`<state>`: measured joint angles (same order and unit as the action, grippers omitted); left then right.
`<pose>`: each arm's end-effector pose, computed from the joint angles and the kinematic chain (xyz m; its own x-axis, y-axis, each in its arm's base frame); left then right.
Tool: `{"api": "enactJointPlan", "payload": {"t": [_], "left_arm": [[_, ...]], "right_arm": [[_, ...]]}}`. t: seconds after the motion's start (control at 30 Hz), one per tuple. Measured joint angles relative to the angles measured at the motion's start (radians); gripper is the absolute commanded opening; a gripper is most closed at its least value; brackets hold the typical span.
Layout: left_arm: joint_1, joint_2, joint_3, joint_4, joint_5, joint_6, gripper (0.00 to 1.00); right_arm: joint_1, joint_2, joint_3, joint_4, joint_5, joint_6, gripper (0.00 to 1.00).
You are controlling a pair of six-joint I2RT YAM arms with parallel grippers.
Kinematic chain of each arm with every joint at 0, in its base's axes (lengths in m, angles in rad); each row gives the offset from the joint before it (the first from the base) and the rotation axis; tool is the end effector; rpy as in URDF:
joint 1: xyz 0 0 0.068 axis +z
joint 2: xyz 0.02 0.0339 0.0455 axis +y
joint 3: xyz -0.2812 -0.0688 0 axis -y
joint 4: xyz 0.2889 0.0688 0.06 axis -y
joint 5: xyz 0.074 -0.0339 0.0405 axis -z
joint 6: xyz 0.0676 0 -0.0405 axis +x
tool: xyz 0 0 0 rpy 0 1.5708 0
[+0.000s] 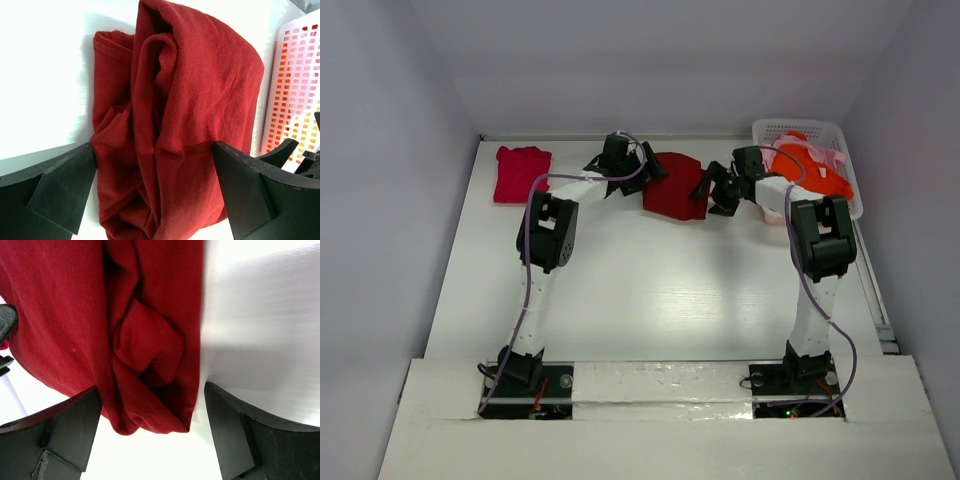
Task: Fold and stack the t-shirts
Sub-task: Fold the tshirt
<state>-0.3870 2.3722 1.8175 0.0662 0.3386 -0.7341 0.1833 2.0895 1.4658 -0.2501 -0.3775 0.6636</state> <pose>0.5664 -0.2551 0.1433 -0.7431 -0.3795 -0.5512 0.1748 0.6850 -0.7073 0.5036 0.1187 0.1328 -0.8416 0.4263 -0.3316 0.1476 0.7722 0.6180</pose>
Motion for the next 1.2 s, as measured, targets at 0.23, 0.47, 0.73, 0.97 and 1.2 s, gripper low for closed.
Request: {"api": "enactJointPlan", "payload": {"t": [0.23, 0.47, 0.73, 0.97, 1.2], "left_arm": [[0.0, 0.003, 0.009, -0.01, -0.008, 0.0, 0.94], [-0.006, 0.003, 0.009, -0.013, -0.011, -0.001, 0.84], [-0.006, 0.01, 0.008, -0.019, -0.009, -0.006, 0.62], [-0.008, 0.025, 0.007, -0.021, -0.001, -0.015, 0.42], [-0.01, 0.026, 0.007, -0.011, 0.006, -0.019, 0.52]], "right_arm": [[0.006, 0.0, 0.014, -0.003, 0.002, 0.011, 0.86], [0.016, 0.001, 0.016, 0.0, -0.018, 0.032, 0.66], [0.021, 0.008, 0.016, 0.005, -0.03, 0.048, 0.44], [0.021, 0.01, 0.016, 0.009, -0.03, 0.048, 0.55], [0.021, 0.01, 0.018, -0.008, 0.0, 0.036, 0.7]]}}
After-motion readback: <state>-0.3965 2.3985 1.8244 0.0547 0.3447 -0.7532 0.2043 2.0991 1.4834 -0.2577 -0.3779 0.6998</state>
